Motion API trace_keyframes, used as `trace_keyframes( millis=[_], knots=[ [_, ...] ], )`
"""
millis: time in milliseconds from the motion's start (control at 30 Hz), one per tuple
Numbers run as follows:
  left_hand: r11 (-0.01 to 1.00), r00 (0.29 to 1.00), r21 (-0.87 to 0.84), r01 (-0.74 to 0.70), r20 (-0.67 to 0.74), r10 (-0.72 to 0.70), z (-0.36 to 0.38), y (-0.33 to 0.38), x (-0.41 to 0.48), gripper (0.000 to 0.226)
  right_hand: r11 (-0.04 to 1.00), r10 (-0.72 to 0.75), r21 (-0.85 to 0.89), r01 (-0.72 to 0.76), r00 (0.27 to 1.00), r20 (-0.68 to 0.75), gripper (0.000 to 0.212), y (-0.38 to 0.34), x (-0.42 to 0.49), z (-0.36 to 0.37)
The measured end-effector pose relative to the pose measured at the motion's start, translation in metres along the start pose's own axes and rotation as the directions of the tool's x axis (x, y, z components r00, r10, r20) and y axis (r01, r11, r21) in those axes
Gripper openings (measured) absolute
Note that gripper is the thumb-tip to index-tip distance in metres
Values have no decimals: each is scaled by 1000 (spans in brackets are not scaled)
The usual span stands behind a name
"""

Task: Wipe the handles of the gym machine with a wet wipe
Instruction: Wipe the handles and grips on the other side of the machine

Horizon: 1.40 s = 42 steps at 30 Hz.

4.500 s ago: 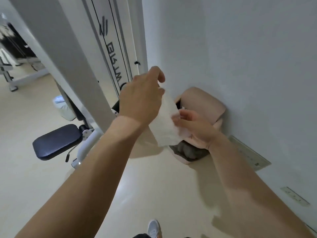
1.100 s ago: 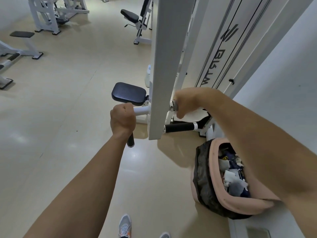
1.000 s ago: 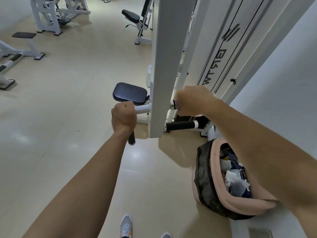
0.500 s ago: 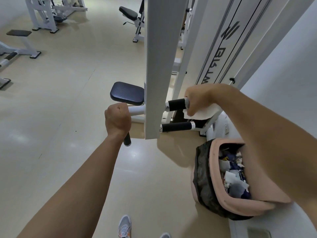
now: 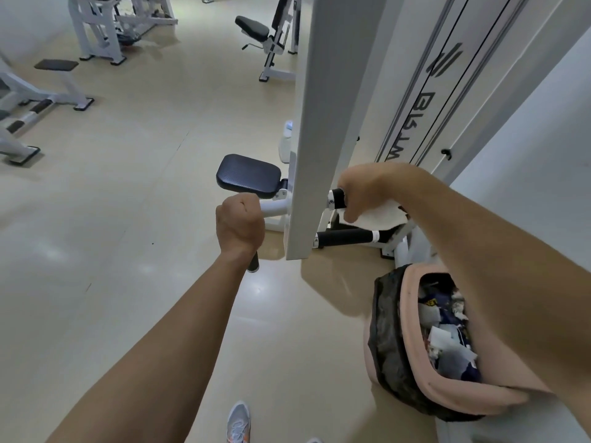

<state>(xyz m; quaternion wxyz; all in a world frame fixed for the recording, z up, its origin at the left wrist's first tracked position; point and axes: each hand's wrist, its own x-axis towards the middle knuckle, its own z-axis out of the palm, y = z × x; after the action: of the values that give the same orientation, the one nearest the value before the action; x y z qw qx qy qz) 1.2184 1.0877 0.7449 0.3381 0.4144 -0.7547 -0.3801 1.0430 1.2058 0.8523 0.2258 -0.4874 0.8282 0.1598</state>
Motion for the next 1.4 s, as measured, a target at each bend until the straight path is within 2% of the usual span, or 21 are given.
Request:
trace_keyframes(
  millis=[67, 133, 167, 233, 333, 367, 400, 467, 533, 600, 700, 767, 833, 933, 1000, 1100, 1167, 1233, 1300, 1333, 1400],
  knots=[
    [1000, 1000, 9, 0, -8, 0, -3, -1, 0, 29, 999, -37, 8, 37, 999, 6, 16, -9, 2, 0],
    [999, 999, 7, 32, -18, -32, -6, -3, 5, 27, 994, -70, -100, 47, 969, -238, 18, -15, 6, 14],
    [999, 999, 7, 47, -20, -47, -6, -4, 9, 26, 982, -92, -188, 11, 899, -428, 20, -17, 9, 26],
    [999, 999, 19, 44, -20, -44, -5, -6, 13, 26, 950, -151, -299, -94, 700, -698, 26, -22, 12, 51],
    [999, 999, 17, 32, -14, -31, -1, -7, 10, 27, 941, -243, -315, -121, 406, -881, 38, -24, 18, 70],
    [999, 1000, 16, 28, -14, -28, 1, -6, 8, 27, 934, -264, -333, -129, 380, -886, 41, -23, 18, 71],
    [1000, 1000, 15, 27, -13, -27, 2, -6, 6, 26, 922, -267, -359, -146, 430, -863, 45, -23, 17, 69],
    [1000, 1000, 9, 27, -7, -27, 4, -4, 6, 26, 916, -218, -390, -96, 697, -683, 48, -21, 11, 51],
    [1000, 1000, 5, 13, -8, -12, 4, -3, 5, 27, 964, -161, -260, 61, 910, -382, 34, -16, 8, 28],
    [1000, 1000, -10, 4, -21, -4, 1, -4, 4, 28, 992, -119, -60, 112, 985, -129, 11, -15, 5, 8],
    [1000, 999, -22, 16, -29, -17, -3, -5, 3, 27, 995, -98, -8, 98, 994, -56, 16, -16, 3, 3],
    [1000, 999, 11, 25, -24, -25, -4, -6, 7, 26, 983, -107, -171, 67, 966, -235, 13, -18, 0, 13],
    [998, 998, -2, 56, -7, -56, -1, -10, 15, 27, 943, -144, -331, -37, 851, -505, 12, -10, 2, 31],
    [999, 999, 44, 31, 14, -31, 6, -17, 19, 30, 911, -174, -385, -146, 710, -682, 21, 4, 1, 54],
    [997, 1000, 78, 2, 8, -3, 9, -17, 16, 28, 931, -175, -357, -77, 765, -620, 18, 7, -1, 48],
    [999, 999, -19, 34, -20, -35, 8, -14, 13, 26, 996, -50, -90, 29, 968, -247, 9, 10, -6, 15],
    [998, 999, -31, 45, -18, -46, 6, -15, 14, 28, 999, -16, 32, 18, 999, -41, 10, 12, -11, -3],
    [996, 998, -57, 62, -16, -63, 6, -19, 17, 29, 1000, -9, 11, 9, 1000, -21, 10, 15, -11, -3],
    [995, 997, -62, 74, -12, -75, 6, -19, 22, 30, 994, -30, -113, 5, 975, -219, 10, 20, -8, 11],
    [995, 997, -59, 76, -7, -76, 7, -17, 24, 29, 979, -65, -201, -17, 917, -393, 12, 24, -5, 23],
    [995, 997, -59, 80, 9, -79, 8, -13, 25, 29, 944, -185, -323, -64, 707, -682, 18, 37, 0, 49]
  ],
)
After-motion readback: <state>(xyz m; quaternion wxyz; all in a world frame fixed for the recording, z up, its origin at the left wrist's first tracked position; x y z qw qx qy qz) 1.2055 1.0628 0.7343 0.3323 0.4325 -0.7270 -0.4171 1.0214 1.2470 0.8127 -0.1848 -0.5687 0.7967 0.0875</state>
